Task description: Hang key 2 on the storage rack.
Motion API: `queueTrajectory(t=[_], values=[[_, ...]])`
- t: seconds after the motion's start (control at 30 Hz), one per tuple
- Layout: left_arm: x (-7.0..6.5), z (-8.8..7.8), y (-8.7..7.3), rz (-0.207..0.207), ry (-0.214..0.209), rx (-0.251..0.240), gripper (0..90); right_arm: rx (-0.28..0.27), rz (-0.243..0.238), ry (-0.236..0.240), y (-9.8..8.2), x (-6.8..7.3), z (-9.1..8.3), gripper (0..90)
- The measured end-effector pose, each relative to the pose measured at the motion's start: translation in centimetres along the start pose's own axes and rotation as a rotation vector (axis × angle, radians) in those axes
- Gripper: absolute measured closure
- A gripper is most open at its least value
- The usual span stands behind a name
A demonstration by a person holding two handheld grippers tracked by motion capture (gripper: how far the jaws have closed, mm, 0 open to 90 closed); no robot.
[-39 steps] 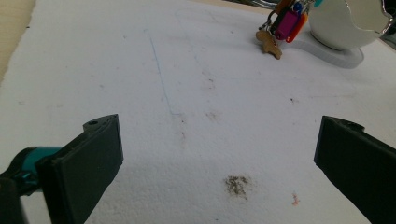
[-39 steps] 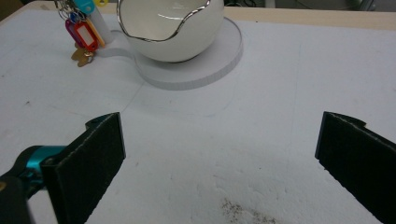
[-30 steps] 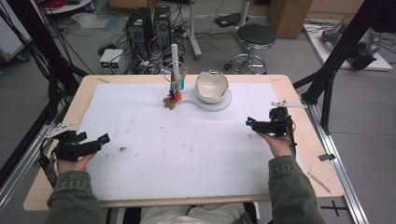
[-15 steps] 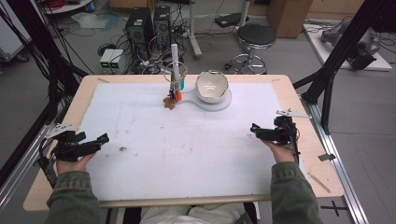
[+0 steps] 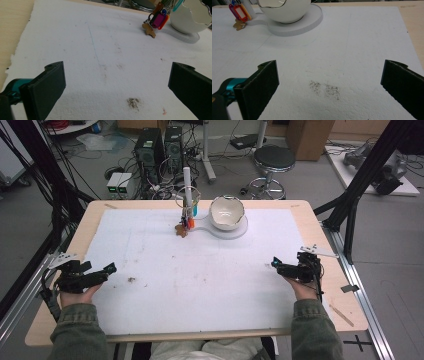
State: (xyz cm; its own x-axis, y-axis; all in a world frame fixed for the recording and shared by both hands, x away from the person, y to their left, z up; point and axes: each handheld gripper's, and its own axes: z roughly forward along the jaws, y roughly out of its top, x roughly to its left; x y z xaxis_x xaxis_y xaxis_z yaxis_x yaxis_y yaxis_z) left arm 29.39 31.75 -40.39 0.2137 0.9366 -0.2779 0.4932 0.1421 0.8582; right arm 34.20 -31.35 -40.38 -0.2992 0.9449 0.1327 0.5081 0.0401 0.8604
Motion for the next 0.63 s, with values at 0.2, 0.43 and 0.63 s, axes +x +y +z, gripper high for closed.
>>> queueTrajectory(t=[0.2, 0.43, 0.63], values=[[-0.01, 0.09, 0.0, 0.001, -0.003, 0.002, 1.7, -0.06, -0.032, 0.008, -0.51, 0.31, -0.44, 0.6], [-0.01, 0.13, 0.02, 0.001, -0.006, -0.004, 1.7, -0.109, -0.016, 0.014, -0.7, 0.28, -0.78, 0.6], [0.05, 0.22, 0.04, 0.007, -0.004, -0.01, 1.7, -0.112, -0.02, 0.021, -0.82, 0.31, -0.92, 0.6]])
